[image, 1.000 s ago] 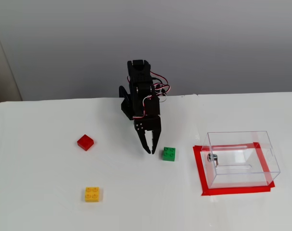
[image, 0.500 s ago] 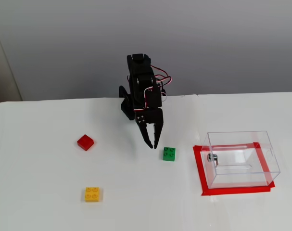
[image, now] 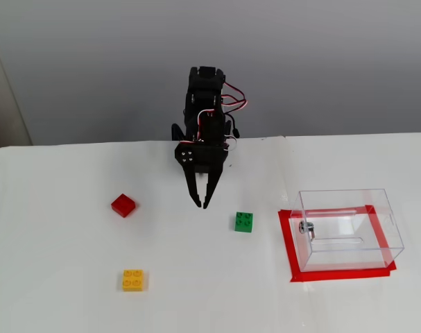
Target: Pick the yellow lego brick and place it into the transparent box
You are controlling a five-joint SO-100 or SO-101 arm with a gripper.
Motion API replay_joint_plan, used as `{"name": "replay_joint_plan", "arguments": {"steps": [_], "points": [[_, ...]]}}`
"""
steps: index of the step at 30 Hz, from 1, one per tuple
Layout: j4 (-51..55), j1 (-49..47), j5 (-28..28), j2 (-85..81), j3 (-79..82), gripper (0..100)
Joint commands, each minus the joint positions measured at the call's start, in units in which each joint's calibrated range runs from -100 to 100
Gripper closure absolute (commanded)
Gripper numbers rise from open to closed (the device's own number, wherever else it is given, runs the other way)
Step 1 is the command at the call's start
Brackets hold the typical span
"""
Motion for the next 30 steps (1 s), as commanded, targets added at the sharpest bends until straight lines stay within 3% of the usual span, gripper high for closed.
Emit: {"name": "replay_joint_plan", "arguments": {"steps": [1, 11, 20, 30], "points": [[2.66, 5.72, 1.11, 3.61, -7.4, 98], [9.54, 16.74, 7.89, 21.85, -26.02, 98], [6.75, 29.98, 8.16, 32.88, -31.81, 98], [5.53, 35.67, 15.36, 51.72, -44.29, 98]]}}
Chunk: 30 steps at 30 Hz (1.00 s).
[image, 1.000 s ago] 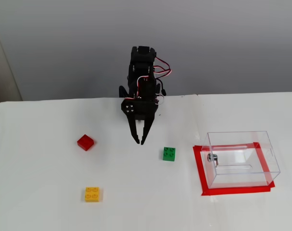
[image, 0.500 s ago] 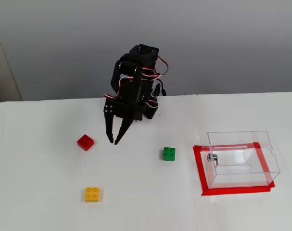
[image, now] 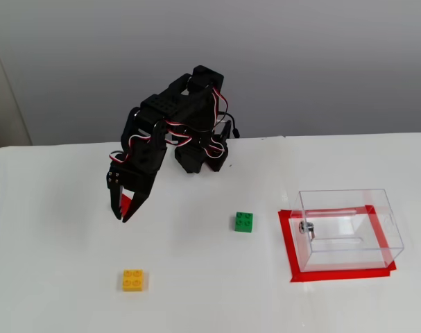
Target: Pick the yellow lego brick and place it into the transparent box
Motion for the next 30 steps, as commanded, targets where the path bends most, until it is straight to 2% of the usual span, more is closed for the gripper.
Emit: {"name": "replay_joint_plan", "arguments": {"steps": [1, 4, 11, 20, 30], "points": [[-0.64, 1.05, 2.71, 5.3, -6.1, 98], [-0.64, 1.35, 4.38, 10.39, -10.08, 98], [-0.46, 1.05, 3.55, 16.16, -14.69, 98], [-0.12, -2.94, -11.38, 17.18, -13.78, 98], [-0.12, -7.08, -30.59, 17.43, -13.15, 98]]}}
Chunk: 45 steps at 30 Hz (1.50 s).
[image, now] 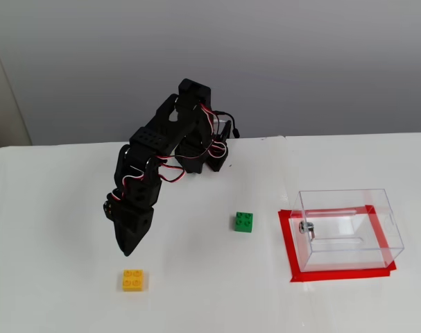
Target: Pick the yellow lego brick and place it into the transparent box
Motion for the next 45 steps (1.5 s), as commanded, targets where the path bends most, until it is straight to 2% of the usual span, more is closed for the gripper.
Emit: {"name": "replay_joint_plan", "arguments": {"steps": [1, 6, 13, 18, 20, 24, 29, 40, 45], "points": [[-0.12, -0.06, -5.28, 0.27, -0.43, 98], [1.1, 0.38, -8.78, 1.96, -0.25, 98], [1.02, 2.16, -17.13, 3.32, -0.43, 98], [0.41, 2.97, -20.26, 3.41, -0.52, 98], [0.41, 3.04, -20.89, 3.41, -0.52, 95], [0.23, 3.12, -21.15, 3.49, -0.61, 81], [0.15, 3.71, -21.1, 4.09, -3.14, 80], [0.23, 3.56, -21.36, 15.03, -19.51, 79], [0.23, 3.56, -22.14, 15.8, -19.69, 69]]}}
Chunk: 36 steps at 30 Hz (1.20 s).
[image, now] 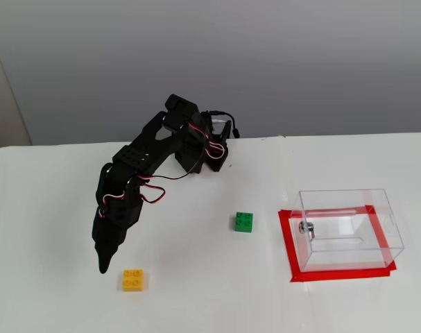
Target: Pick the yellow lego brick and place it into the transparent box
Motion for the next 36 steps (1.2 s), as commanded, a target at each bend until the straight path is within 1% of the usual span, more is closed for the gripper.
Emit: {"name": "replay_joint_plan", "arguments": {"steps": [1, 10, 15, 27, 36], "points": [[0.23, 0.04, -0.2, -0.53, -2.38, 68], [-0.55, -3.88, 0.21, -0.27, -1.93, 68], [-1.51, -5.14, -0.1, 3.63, -4.82, 68], [-1.86, -4.62, 0.26, 10.93, -7.18, 68], [-1.86, -6.4, 0.11, 13.31, -7.18, 68]]}}
